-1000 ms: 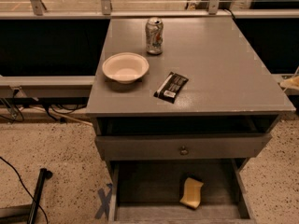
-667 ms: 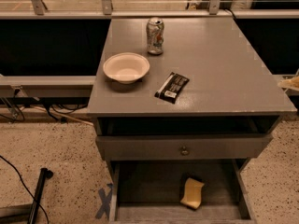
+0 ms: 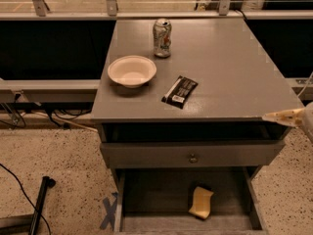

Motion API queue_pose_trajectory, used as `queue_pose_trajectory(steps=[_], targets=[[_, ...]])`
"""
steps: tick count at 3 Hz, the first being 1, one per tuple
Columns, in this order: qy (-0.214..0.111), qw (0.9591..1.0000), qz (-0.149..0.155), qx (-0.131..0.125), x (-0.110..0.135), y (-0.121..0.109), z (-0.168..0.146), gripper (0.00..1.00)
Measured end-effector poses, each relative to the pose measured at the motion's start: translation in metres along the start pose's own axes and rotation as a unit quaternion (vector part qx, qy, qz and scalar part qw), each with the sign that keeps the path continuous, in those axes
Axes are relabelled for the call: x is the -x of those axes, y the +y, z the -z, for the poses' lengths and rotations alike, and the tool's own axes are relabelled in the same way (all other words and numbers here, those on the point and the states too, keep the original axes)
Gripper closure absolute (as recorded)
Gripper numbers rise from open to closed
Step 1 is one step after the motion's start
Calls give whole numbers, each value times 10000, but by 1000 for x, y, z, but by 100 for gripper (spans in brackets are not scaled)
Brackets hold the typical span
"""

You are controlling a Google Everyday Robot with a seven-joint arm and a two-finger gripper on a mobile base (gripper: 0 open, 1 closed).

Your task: Pick sponge from middle drawer and place on counter

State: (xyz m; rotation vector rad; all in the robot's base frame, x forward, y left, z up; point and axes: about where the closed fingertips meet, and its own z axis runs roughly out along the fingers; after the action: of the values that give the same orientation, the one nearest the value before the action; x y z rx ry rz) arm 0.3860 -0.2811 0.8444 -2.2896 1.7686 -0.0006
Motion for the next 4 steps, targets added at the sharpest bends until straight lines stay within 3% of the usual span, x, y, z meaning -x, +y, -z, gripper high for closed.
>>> queue_pose_trajectory(steps=[1,2,3,4], targets=[[-256,9984,468,-204,-9,21,-8,0],[-224,9959,848,-219,-11,26,-5,0],[-88,9903,1381,-83,6,22,-23,0],[110,9735,2277,-164,28,21,-63,0]])
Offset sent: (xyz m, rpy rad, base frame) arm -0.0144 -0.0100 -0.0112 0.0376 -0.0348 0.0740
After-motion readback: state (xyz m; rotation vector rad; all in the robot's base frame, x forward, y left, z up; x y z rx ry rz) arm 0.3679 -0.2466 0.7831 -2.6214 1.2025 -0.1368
